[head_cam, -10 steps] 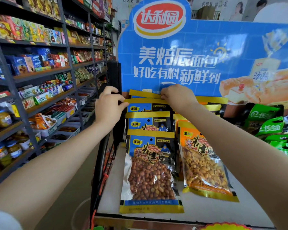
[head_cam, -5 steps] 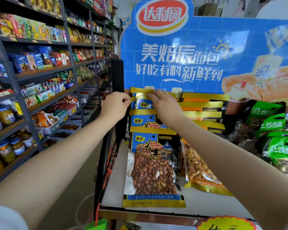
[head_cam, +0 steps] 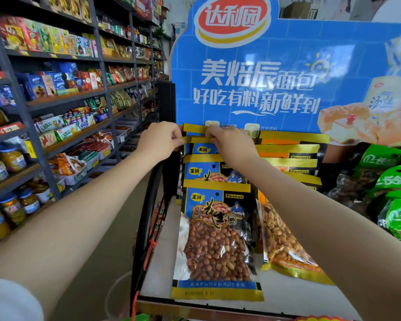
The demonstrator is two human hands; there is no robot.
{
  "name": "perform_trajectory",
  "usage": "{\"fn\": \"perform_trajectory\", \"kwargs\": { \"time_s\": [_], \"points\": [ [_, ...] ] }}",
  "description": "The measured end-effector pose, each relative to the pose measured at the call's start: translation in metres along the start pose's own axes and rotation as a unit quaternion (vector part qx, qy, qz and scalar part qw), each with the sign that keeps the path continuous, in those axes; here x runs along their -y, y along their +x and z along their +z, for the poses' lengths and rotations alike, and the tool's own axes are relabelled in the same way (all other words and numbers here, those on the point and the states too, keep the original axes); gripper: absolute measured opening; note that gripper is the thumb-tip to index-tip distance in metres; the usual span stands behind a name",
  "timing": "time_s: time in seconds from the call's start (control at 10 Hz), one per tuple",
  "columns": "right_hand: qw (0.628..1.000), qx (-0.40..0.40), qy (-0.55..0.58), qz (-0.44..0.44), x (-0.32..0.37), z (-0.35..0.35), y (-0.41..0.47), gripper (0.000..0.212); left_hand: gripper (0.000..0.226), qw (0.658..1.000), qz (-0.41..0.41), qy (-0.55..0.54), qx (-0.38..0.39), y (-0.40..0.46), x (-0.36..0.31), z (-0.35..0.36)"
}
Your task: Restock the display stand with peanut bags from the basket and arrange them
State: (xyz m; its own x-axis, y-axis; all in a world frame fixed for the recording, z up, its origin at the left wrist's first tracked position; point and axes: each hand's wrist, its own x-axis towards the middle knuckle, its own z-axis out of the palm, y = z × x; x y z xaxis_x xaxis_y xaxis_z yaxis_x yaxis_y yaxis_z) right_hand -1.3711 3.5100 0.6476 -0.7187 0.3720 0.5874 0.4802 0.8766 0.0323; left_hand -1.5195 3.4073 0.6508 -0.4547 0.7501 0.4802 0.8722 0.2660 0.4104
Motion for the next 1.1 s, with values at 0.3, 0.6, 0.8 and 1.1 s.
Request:
{"fn": "perform_trajectory", "kwargs": {
  "time_s": [0.3, 0.6, 0.8, 1.1],
  "points": [
    [0.996, 0.030, 0.034, 0.072, 0.022, 0.016, 0.011, 0.021, 0.019, 0.997, 0.047, -0.028, -0.060, 0.013, -0.012, -0.001],
    [0.997, -0.047, -0.050, 0.028, 0.019, 0.018, -0.002, 0.021, 0.016, 0.997, 0.020, -0.056, -0.058, -0.002, 0.001, 0.011],
    [1.000, -0.011, -0.020, -0.001, 0.015, 0.014, -0.019, 0.062, 0.023, 0.995, 0.014, -0.085, -0.046, -0.017, 0.004, 0.011],
    [0.998, 0.063, 0.027, -0.006, 0.009, 0.004, -0.036, 0.058, 0.033, 0.999, 0.033, -0.010, -0.004, -0.038, -0.003, 0.001]
  ]
}}
